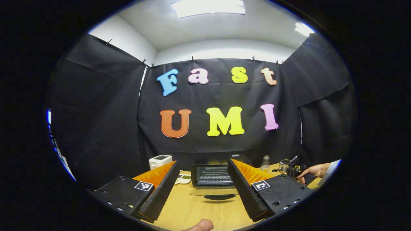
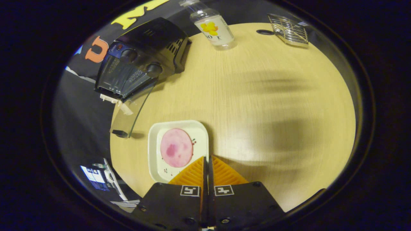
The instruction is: Open the electric oven with the left hand, put the food in, and close the electric oven.
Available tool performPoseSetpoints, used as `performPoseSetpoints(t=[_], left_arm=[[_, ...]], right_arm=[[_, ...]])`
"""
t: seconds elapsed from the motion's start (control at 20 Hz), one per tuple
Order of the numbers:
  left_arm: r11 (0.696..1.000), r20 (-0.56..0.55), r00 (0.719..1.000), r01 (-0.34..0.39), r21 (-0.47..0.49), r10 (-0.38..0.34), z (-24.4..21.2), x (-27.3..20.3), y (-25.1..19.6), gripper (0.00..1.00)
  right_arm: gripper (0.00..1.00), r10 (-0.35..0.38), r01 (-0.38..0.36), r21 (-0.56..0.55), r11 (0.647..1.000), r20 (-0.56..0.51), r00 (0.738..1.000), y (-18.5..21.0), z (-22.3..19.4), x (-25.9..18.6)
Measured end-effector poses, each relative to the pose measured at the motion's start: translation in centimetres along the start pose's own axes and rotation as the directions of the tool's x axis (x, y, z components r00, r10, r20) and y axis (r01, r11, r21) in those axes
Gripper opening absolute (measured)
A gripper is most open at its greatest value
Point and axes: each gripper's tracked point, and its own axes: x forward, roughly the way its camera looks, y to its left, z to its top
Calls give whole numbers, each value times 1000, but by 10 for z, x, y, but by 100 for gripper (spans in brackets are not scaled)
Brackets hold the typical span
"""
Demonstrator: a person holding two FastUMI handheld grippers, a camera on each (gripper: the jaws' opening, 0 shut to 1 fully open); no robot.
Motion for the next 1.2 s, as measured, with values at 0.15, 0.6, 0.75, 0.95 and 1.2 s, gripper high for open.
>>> performPoseSetpoints(t=[0.15, 0.6, 0.75, 0.95, 1.2], left_arm=[[1000, 1, 1000, 14, 7, -14, 4, -3, -8, 95], [999, -34, 998, 50, 19, -50, -2, -4, -10, 96], [999, -53, 998, 36, 11, -35, -10, -3, -4, 96], [999, -69, 997, 30, 21, -29, -15, -5, 5, 96], [1000, -67, 998, 19, 25, -17, -17, -8, 14, 96]], right_arm=[[4, 129, -128, 43, 991, -17, 991, 1, 2, 0], [1, 193, -195, 176, 965, 29, 981, -18, -3, -14], [1, 135, -143, 180, 973, 56, 989, -22, 1, -28], [1, 126, -138, 153, 979, 82, 989, -7, -2, -62], [0, 82, -92, 65, 994, 139, 987, 27, 5, -87]])
